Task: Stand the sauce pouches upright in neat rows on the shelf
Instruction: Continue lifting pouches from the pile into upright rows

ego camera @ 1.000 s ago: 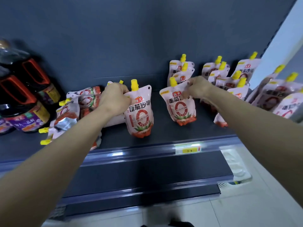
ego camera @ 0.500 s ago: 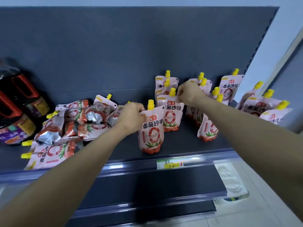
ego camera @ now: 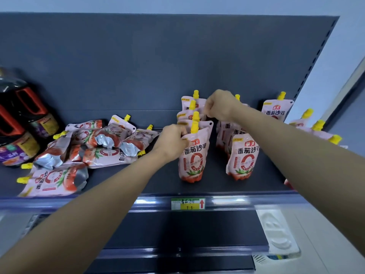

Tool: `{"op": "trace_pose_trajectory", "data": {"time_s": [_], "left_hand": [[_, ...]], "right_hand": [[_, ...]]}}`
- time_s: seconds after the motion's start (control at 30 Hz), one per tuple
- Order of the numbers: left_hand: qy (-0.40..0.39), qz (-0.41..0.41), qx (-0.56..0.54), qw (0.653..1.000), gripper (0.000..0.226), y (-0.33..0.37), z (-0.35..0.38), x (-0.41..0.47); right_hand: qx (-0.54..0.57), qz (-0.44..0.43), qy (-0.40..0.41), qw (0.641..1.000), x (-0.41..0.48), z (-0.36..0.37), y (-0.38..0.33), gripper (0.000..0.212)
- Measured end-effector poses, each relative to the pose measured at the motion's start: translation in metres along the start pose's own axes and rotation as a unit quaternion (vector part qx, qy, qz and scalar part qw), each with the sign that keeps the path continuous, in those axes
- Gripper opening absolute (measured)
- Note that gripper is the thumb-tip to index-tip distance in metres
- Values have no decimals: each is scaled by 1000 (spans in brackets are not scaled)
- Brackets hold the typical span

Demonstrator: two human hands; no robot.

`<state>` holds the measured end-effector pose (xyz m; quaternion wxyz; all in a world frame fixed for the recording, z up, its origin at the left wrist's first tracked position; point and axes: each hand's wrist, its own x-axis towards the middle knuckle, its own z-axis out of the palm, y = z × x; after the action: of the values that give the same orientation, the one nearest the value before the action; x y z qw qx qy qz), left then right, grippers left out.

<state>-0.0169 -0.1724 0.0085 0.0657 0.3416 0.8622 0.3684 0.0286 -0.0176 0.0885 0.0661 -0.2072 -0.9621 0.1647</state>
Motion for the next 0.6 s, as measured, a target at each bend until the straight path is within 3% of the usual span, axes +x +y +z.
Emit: {"op": "trace_pose_trajectory", "data": {"time_s": [0.17,0.3,0.43,0.6], "left_hand": [[-32,8,5,999,13,6,7,-4],[-52,15,-8,998,11,13,-4,-10],[11,7,-37,999,10,17,-37,-16],[120,0,3,993,14,1,-91,-22]], "right_hand": [[7,-19,22,1000,-2,-8,2,32],[20,-60,40,997,2,-17,0,27],[18,-117,80,990,7,-22,-12,21],[16,-210,91,973,10,-20,-53,19]]}}
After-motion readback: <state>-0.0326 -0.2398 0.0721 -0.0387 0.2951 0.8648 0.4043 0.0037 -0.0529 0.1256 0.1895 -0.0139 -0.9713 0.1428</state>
